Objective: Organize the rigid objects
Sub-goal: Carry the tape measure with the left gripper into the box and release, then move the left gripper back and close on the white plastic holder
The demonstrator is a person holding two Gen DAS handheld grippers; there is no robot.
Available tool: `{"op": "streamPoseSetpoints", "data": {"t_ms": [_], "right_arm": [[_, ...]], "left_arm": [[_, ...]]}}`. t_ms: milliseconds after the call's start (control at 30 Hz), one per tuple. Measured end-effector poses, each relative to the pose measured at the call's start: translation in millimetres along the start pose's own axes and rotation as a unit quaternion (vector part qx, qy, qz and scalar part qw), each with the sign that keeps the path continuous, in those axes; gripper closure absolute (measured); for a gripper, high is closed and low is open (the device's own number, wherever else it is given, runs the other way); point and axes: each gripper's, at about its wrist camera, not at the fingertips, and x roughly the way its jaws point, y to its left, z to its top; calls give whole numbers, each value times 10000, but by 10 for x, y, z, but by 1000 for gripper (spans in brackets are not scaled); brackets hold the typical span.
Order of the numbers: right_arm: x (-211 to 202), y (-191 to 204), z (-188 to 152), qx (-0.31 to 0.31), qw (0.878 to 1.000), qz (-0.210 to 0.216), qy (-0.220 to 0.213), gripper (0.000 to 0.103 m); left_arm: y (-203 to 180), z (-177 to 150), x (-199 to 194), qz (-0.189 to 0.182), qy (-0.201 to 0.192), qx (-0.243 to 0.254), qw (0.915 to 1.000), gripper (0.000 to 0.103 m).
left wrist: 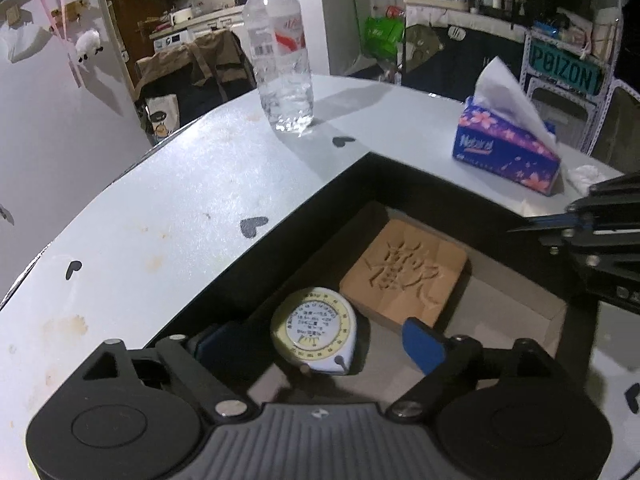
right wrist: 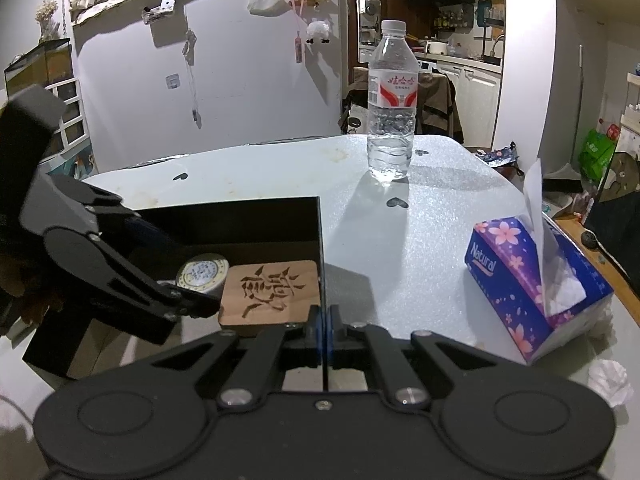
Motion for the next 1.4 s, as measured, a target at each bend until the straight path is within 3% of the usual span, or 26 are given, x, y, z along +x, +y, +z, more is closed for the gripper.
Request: {"op": "streamPoseSetpoints", "data": {"t_ms": [400,567,833,1100,1400], "right_arm": [[21,-27,14,121,9999,48,49,100],[15,-7,21,81,10000,-7,24,100],[33,-19,47,198,9997,12,140,98],[30,28,32,50,9999,-110,109,100],[38,35,48,85,9997,-166,159,99]], "left_arm": [[-81,-160,-549,-151,-611,-227,9978,6],[-71,-301,-822,78,-1020,-316,9942,6],[100,-664,-1209,535,-1369,-890,9851,6],[230,-1138,-1494,1368,-1587,-1412,9675,0],[380,-1632,-1580,1837,-1511,-2239,9451,0]]}}
